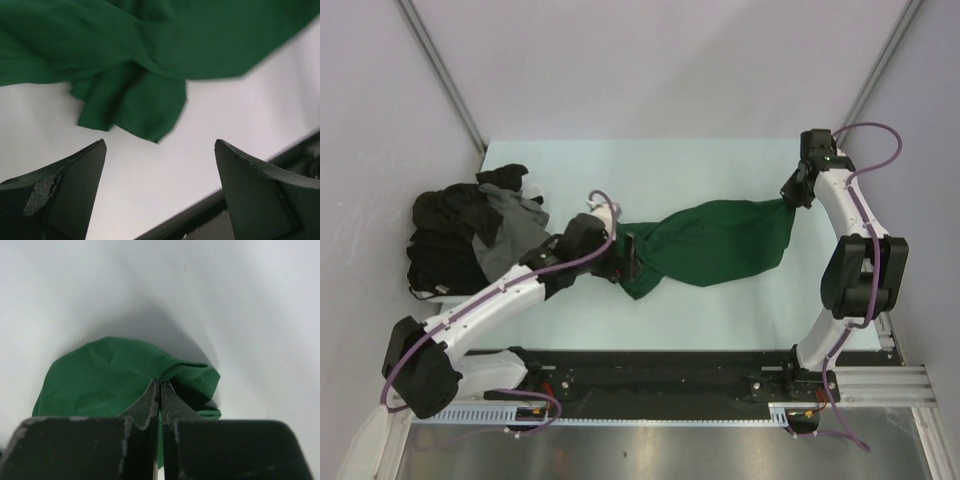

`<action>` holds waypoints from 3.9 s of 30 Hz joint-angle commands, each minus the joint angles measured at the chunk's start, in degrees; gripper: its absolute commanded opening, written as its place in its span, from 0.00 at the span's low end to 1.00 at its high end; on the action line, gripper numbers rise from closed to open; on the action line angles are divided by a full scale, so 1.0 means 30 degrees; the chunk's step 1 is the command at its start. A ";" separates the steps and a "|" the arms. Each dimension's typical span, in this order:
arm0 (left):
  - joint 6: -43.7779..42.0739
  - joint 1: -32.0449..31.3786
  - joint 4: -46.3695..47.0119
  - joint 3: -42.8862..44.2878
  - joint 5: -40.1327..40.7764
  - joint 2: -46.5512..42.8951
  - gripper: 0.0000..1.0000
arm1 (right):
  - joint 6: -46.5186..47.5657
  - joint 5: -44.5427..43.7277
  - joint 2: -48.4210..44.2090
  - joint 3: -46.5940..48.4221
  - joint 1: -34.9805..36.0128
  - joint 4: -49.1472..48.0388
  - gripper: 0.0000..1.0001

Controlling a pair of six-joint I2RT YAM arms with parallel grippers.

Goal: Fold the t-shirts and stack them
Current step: Flatten out the tshirt

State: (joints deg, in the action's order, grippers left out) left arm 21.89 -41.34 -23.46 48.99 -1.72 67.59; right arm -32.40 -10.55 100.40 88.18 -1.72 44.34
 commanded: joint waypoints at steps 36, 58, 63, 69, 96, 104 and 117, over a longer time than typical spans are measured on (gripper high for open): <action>0.8817 0.5051 0.1697 0.4620 0.5495 0.7561 0.00 | 0.2598 0.0704 0.2627 0.1398 -0.1977 -0.1185 0.00; 0.6914 0.6690 0.5385 0.2012 0.0954 0.7205 0.65 | 0.2657 0.0790 0.2773 0.0899 -0.1977 -0.1097 0.00; 0.6883 0.7422 0.7583 0.0809 0.0076 0.7644 0.64 | 0.2598 0.0850 0.2920 0.0928 -0.1889 -0.1068 0.00; 0.7029 0.7658 0.9987 0.0689 -0.0949 0.8932 0.56 | 0.2685 0.0644 0.2979 0.0928 -0.1772 -0.1039 0.00; 0.4371 0.7687 -0.0196 1.1692 0.4463 0.1933 0.00 | 0.2773 0.3160 0.0112 0.3416 -0.1626 0.0486 0.00; 0.2255 0.7775 -0.2695 1.7592 0.5757 0.2254 0.00 | 0.2599 0.5331 -0.2293 0.6582 -0.1479 0.0777 0.00; 0.2896 0.7746 -0.5157 1.3884 0.3885 -0.0586 0.00 | 0.2686 0.4192 -0.5223 0.1491 -0.0981 0.4731 0.00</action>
State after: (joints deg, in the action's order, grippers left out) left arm 30.79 -18.57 -36.73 94.19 12.71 69.87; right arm -24.36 3.73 88.75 98.10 -5.30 51.46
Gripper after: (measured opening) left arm 0.015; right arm 0.013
